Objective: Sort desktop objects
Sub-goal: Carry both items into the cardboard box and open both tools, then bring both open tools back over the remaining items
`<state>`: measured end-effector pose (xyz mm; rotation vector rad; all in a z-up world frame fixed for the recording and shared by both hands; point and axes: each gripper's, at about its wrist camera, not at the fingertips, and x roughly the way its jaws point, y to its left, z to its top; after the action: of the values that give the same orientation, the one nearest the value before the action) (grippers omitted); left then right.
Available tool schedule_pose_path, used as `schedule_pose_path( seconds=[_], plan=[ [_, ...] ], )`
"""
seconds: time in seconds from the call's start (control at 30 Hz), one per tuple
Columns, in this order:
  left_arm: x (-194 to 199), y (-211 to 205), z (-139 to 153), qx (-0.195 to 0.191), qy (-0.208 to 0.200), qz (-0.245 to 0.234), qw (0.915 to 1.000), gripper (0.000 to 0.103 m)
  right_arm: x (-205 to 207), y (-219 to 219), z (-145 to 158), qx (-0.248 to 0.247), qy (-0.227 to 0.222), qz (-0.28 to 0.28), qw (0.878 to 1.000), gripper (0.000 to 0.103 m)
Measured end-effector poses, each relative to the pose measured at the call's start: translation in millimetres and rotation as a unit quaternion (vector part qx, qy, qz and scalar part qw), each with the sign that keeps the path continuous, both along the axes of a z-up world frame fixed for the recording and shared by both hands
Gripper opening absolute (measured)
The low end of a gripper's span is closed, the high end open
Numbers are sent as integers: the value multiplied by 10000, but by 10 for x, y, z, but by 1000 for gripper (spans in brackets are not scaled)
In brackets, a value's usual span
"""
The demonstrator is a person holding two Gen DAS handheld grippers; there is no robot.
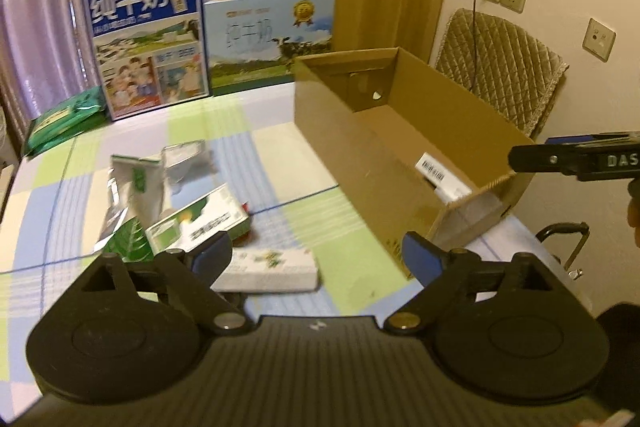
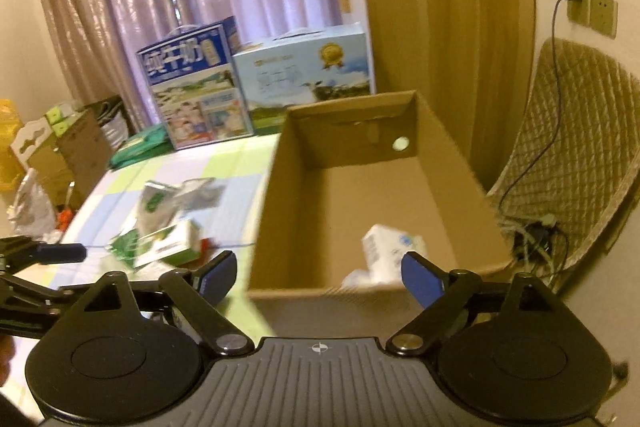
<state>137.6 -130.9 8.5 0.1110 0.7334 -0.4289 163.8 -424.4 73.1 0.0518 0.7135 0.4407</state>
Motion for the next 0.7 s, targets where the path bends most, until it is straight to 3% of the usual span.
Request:
schedule_pose_path(
  seconds=[0.4, 0.7],
  plan=[
    [-463, 783, 40, 43, 50, 594, 9982, 95, -567, 530, -42, 14, 191, 520, 9985, 93],
    [-512, 1274, 16, 109, 133, 929, 9955, 96, -788, 960, -346, -237, 259, 1111, 9932, 93]
  ],
)
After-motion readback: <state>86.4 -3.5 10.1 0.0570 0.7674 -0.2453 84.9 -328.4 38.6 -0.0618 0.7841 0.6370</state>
